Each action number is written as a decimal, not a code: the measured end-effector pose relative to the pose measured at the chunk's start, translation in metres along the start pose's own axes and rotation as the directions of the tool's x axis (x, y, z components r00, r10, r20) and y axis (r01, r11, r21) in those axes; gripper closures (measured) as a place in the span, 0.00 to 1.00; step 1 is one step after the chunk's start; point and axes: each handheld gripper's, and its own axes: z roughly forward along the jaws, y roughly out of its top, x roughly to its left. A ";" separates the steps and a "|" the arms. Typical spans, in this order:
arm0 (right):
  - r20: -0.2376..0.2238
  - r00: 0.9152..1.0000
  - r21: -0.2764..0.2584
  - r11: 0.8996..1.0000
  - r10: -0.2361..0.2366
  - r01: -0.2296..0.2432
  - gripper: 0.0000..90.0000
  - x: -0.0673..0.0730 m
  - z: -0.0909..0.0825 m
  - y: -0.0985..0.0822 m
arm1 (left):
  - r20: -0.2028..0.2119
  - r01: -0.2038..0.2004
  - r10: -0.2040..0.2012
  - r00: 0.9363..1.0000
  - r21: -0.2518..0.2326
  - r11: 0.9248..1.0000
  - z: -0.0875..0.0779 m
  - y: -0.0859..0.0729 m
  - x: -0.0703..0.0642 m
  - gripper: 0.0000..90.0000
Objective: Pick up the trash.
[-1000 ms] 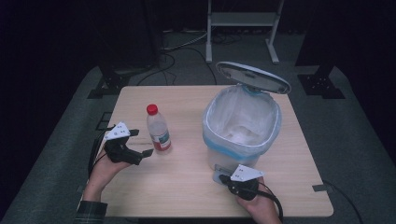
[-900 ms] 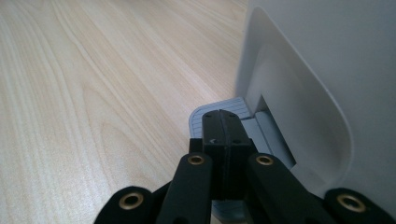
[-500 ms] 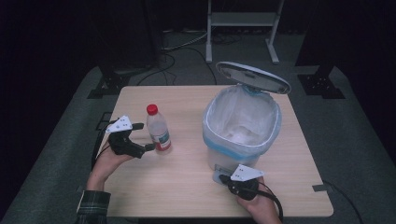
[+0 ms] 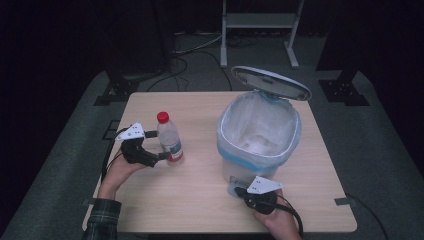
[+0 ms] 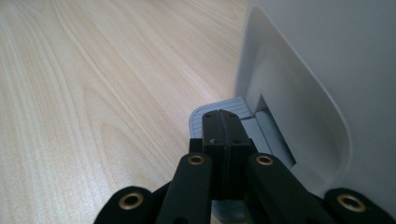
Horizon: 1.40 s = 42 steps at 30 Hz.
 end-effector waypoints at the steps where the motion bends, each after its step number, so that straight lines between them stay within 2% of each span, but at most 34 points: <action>1: 0.000 1.000 0.000 1.000 -0.001 0.001 0.99 0.000 0.000 0.000 | 0.005 0.003 -0.003 1.000 -0.001 1.000 0.001 -0.001 0.000 0.00; 8: 0.000 1.000 0.000 1.000 0.001 -0.001 0.99 0.000 0.000 0.000 | 0.032 0.022 -0.021 0.999 -0.026 0.999 0.013 -0.007 0.008 0.00; 18: -0.001 1.000 0.001 1.000 0.002 -0.002 0.99 0.000 0.000 0.000 | 0.041 0.028 -0.027 0.999 -0.018 0.999 0.028 -0.012 0.009 0.00; 21: -0.001 1.000 0.001 1.000 0.002 -0.002 0.99 0.000 0.000 0.000 | 0.032 0.036 -0.035 0.999 -0.027 0.999 0.027 -0.013 0.010 0.00; 25: -0.001 1.000 0.001 1.000 0.003 -0.003 0.99 0.000 0.000 0.000 | 0.026 0.026 -0.026 0.999 -0.035 0.999 0.025 -0.012 0.010 0.01; 31: 0.000 1.000 0.001 1.000 0.003 -0.003 0.99 0.000 0.000 0.000 | 0.024 0.025 -0.024 0.999 -0.036 0.999 0.025 -0.013 0.010 0.07; 34: -0.001 1.000 0.001 1.000 0.004 -0.004 0.99 0.000 0.000 0.000 | 0.022 0.022 -0.021 1.000 -0.037 0.999 0.024 -0.015 0.011 0.14; 42: -0.001 1.000 0.001 1.000 0.004 -0.004 0.99 0.000 0.000 0.000 | 0.024 0.023 -0.021 0.999 -0.051 0.998 0.023 -0.016 0.011 0.18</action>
